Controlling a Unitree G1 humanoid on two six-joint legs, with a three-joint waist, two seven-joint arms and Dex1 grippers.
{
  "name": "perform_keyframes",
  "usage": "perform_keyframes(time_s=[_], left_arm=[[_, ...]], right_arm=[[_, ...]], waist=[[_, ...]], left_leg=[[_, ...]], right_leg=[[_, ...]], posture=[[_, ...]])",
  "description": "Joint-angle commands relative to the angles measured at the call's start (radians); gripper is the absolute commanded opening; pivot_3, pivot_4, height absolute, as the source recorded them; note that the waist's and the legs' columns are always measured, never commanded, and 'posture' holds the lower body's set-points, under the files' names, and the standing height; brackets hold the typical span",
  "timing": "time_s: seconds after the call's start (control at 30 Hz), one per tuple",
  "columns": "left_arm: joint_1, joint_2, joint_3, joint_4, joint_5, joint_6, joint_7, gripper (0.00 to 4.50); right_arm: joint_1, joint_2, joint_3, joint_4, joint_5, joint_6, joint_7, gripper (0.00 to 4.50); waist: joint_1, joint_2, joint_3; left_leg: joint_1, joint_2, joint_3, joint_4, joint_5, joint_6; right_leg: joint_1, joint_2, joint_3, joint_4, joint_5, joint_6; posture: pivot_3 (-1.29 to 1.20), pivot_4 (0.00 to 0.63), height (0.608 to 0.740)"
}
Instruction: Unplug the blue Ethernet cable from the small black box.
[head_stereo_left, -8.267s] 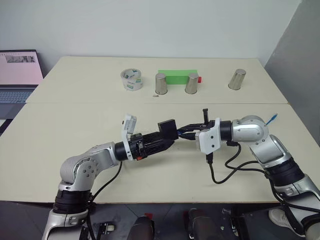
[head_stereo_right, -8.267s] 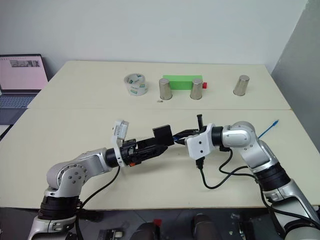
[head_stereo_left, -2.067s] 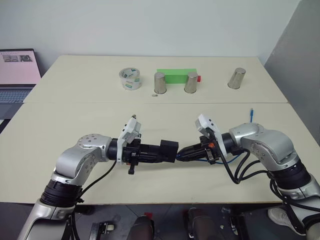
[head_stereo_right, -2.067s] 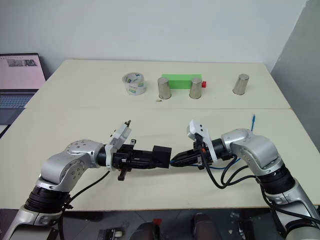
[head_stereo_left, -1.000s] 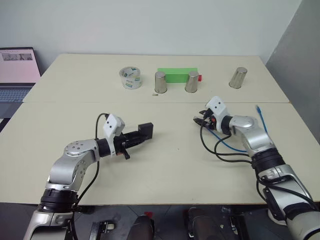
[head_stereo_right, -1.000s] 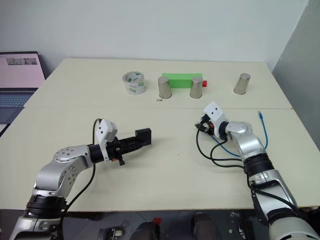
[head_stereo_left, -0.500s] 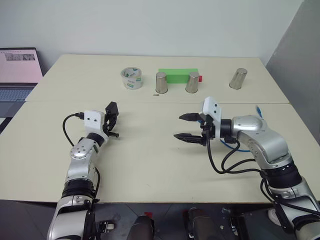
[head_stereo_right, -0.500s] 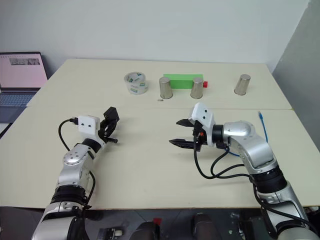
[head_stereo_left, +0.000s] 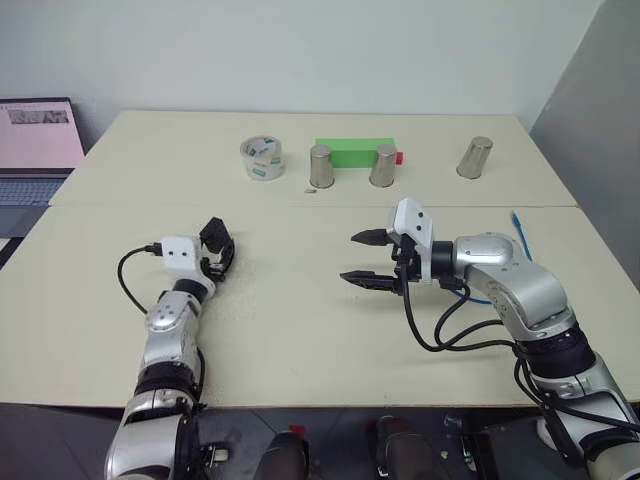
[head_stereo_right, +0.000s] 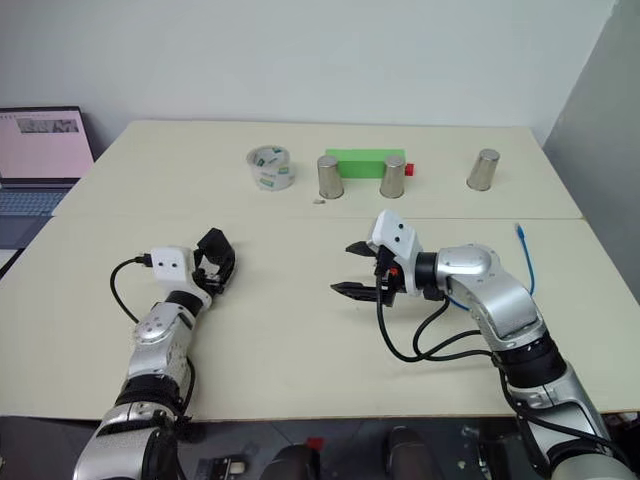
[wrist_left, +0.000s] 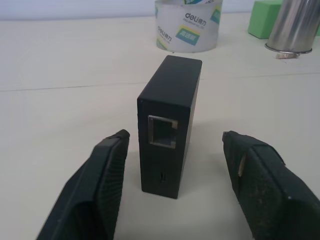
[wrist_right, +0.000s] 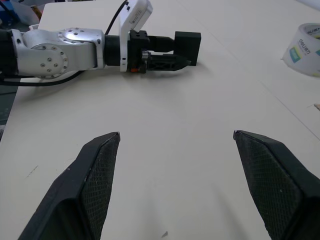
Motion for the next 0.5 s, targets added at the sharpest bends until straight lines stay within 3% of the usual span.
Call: perform_keyframes(time_s=[0.03,0.13,0.3,0.5], left_arm=[[0.152,0.009,-0.017,-0.226,-0.011,0.131,-0.012,3.76],[0.259,0.054,-0.013,-0.460,-0.064,0.302,-0.044,3.76],[0.373,0.222,0.007,-0.724,-0.127,0.511,-0.179,3.76],[0.329,0.424,0.084,-0.778,-0.217,0.627,-0.343,3.76]], right_arm=[[0.016,-0.012,-0.027,-0.047,-0.001,0.000,-0.020,3.84],[0.047,-0.035,-0.057,-0.057,0.006,0.006,-0.032,3.84],[0.106,-0.102,-0.149,-0.049,0.031,0.013,-0.028,3.84],[0.156,-0.230,-0.256,-0.023,0.059,0.017,0.030,3.84]], waist=[[-0.005,0.000,0.000],[-0.007,0.000,0.000],[-0.006,0.000,0.000],[0.003,-0.001,0.001]], left_leg=[[0.000,0.000,0.001,0.000,0.000,0.000],[0.001,0.001,0.002,-0.001,0.000,0.000],[0.000,0.001,0.002,-0.001,0.000,0.000],[0.001,0.001,0.001,0.000,0.000,0.001]], right_leg=[[0.000,0.000,0.001,0.000,0.000,0.000],[0.000,0.000,0.002,0.000,0.000,0.000],[0.000,0.001,0.002,-0.001,-0.003,0.005],[0.001,0.002,0.001,0.000,-0.003,0.004]], posture=[[0.00,0.150,0.740],[0.00,0.150,0.740],[0.00,0.150,0.740],[0.00,0.150,0.740]])
